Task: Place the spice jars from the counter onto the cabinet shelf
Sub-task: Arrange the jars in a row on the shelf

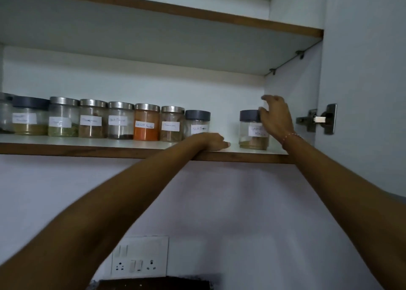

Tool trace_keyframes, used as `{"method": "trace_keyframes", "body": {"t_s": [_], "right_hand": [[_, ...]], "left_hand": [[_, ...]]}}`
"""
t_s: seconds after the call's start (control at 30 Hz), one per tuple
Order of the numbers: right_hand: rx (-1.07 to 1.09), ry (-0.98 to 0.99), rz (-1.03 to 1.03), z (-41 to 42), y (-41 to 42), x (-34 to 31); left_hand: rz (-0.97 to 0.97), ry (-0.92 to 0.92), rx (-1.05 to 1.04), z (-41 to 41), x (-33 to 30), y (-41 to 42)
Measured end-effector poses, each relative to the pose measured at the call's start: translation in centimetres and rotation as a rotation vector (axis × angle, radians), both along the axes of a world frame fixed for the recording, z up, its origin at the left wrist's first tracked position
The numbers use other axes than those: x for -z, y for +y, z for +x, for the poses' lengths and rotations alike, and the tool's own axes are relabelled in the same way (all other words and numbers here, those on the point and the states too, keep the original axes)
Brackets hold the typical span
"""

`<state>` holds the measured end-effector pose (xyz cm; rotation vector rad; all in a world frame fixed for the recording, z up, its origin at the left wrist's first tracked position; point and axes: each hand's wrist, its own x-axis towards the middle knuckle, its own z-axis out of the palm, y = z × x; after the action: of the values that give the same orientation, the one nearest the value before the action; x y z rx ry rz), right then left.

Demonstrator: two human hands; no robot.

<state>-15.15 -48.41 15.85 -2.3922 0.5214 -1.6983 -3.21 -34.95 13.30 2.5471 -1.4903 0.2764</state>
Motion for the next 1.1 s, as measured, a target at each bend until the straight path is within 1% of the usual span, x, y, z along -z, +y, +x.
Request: {"method": "trace_keyframes", "body": {"t_s": [0.03,0.07,0.13,0.23,0.33,0.6,0.7,0.83,0.9,1.03,1.1], "right_hand": [[-0.007,0.081,0.048,-0.5,-0.7,-0.1],[-0.018,0.153,0.079,-0.8,-1.3,0.0],[-0.077,0.227,0.119,-1.0,-1.9,0.3],[-0.211,0.172,0.196,-0.6,-2.1,0.7],[-0.238,0.17,0.209,0.6,-2.2,0.6],[-0.219,0.211,0.134,5.0,-2.9,0.2],[-0.151,0.28,0.054,6.3,-3.1,-0.3],[-0.099,0.406,0.02,7.8,-2.8,-0.8],[-0.066,0.471,-0.004,8.4,-2.8,-1.0],[-0.061,0.555,0.035,9.2,-3.1,-0.7],[-0.084,0.571,0.068,9.6,-3.1,-0.4]], "left_hand": [[0.087,0.034,-0.043,0.1,0.0,-0.2],[0.13,0.058,-0.072,0.2,-0.1,-0.1],[0.126,0.091,-0.087,0.2,-0.2,0.3],[0.092,0.137,-0.083,0.1,-0.1,0.3],[0.053,0.183,-0.07,0.6,-0.1,0.1],[0.081,0.217,-0.088,0.7,-0.2,-0.1],[0.108,0.224,-0.106,0.6,-0.3,-0.1],[0.138,0.233,-0.129,1.0,-0.4,-0.5],[0.128,0.223,-0.127,1.2,-0.4,-0.8],[0.096,0.193,-0.096,0.9,-0.2,-0.7],[0.022,0.197,-0.005,-0.1,-0.1,0.2]]}}
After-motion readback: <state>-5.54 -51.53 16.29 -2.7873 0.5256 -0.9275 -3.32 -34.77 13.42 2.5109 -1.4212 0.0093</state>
